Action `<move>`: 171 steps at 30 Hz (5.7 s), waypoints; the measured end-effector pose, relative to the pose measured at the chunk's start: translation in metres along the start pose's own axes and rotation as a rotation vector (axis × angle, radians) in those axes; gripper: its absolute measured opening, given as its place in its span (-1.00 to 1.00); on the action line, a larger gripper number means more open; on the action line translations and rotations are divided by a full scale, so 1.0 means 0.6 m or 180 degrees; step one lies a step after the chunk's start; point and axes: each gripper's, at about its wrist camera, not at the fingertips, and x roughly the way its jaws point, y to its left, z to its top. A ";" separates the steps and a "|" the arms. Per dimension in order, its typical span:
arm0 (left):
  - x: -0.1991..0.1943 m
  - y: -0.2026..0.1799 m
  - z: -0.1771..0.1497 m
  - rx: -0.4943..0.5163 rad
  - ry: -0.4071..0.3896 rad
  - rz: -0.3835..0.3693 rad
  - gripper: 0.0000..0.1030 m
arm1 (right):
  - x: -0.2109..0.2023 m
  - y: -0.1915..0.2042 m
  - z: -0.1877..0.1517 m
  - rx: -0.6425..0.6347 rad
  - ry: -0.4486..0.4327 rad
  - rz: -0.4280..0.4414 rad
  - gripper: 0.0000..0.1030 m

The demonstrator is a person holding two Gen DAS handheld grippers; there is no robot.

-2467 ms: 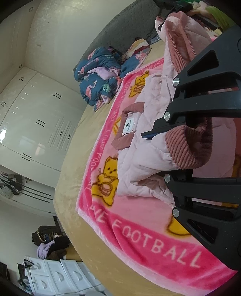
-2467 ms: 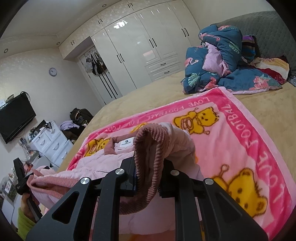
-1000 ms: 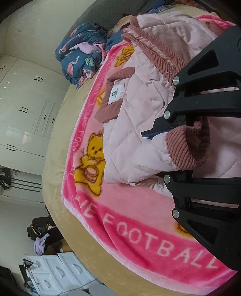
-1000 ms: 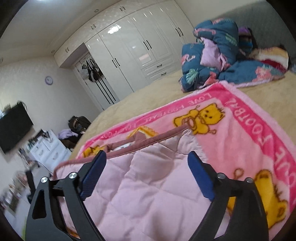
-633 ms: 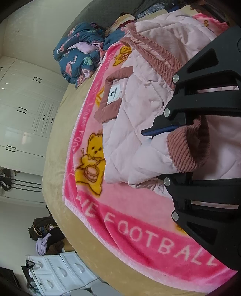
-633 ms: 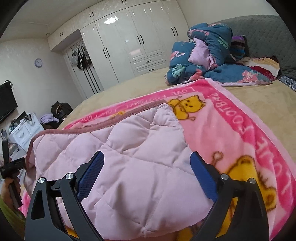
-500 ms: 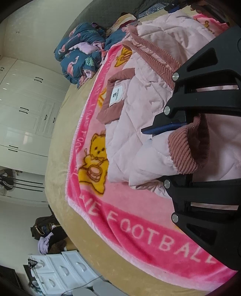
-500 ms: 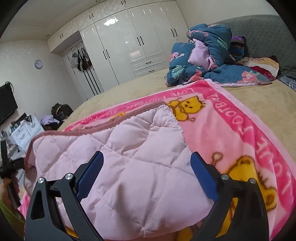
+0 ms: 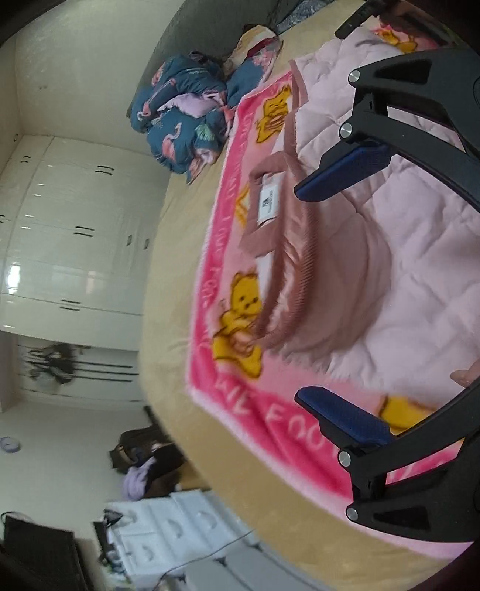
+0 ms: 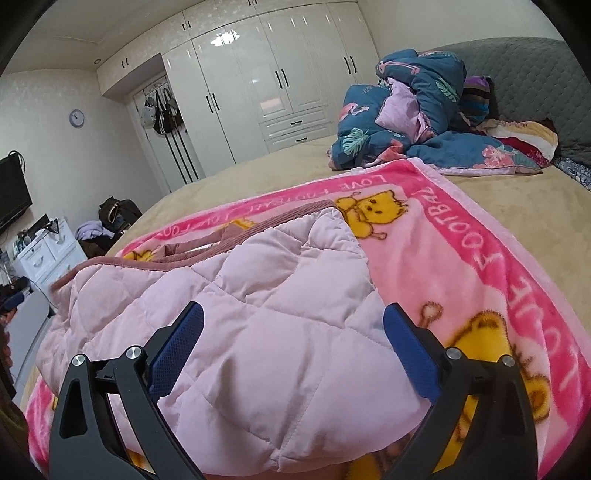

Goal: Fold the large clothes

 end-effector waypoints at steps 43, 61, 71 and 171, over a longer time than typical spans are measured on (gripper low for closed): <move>0.078 0.068 -0.127 0.0321 0.1019 0.0249 0.82 | 0.064 -0.028 -0.007 -0.0275 0.0431 -0.0190 0.92; 0.089 0.060 -0.058 0.0158 0.0513 -0.0075 -0.72 | 0.073 -0.011 0.063 -0.0057 0.0043 0.0185 -0.54; 0.169 0.042 0.014 0.0060 0.0326 0.0144 -0.72 | 0.209 -0.018 0.117 0.0054 0.0283 -0.0032 -0.57; 0.187 0.122 -0.181 -0.2385 0.1011 -0.0473 0.84 | 0.165 -0.074 -0.071 0.1901 0.0854 0.0343 0.92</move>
